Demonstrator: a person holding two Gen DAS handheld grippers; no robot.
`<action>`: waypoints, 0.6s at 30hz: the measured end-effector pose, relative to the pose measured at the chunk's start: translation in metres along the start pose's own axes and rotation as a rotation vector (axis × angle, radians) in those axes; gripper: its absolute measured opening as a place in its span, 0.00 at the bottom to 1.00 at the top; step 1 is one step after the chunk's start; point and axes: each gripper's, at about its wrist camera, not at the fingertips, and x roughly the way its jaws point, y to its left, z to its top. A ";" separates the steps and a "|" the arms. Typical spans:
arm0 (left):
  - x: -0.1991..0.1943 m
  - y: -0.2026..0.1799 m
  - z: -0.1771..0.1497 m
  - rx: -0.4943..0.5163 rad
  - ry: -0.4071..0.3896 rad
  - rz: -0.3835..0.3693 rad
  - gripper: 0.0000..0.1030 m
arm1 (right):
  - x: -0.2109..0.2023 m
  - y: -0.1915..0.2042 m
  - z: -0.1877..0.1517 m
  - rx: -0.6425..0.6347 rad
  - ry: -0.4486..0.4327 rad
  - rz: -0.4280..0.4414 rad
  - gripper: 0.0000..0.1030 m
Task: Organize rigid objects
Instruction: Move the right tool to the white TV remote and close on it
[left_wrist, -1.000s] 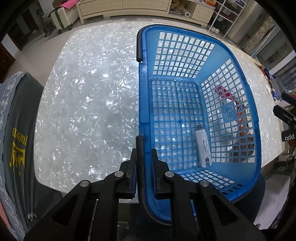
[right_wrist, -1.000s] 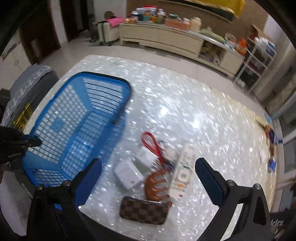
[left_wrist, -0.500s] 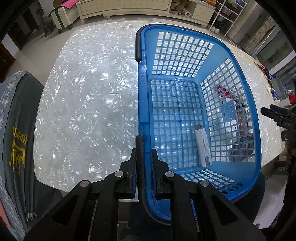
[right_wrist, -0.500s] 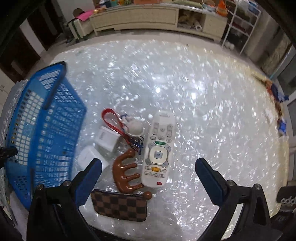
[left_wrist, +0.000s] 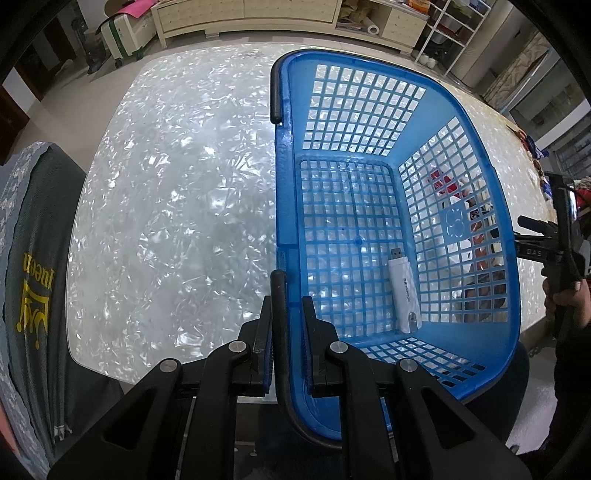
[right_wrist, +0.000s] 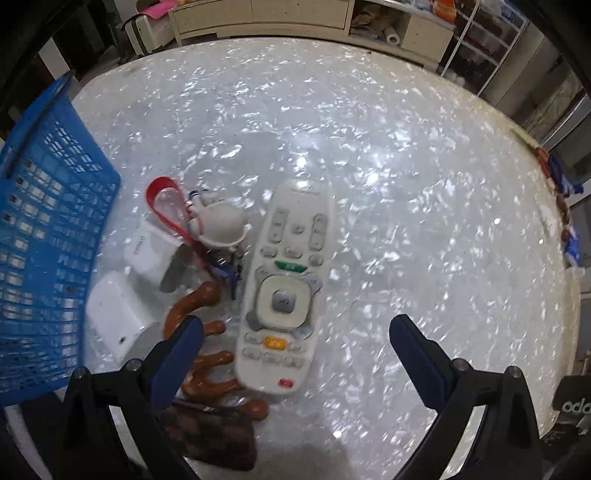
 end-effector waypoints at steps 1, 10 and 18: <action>0.000 0.000 0.000 0.001 -0.001 0.000 0.13 | 0.002 0.000 0.000 -0.001 -0.001 -0.011 0.98; 0.000 0.001 0.001 0.004 0.000 0.003 0.13 | 0.033 -0.009 0.006 0.019 0.027 -0.025 0.98; 0.000 -0.001 0.000 0.005 -0.001 0.004 0.13 | 0.053 -0.024 0.017 0.029 0.043 -0.034 0.97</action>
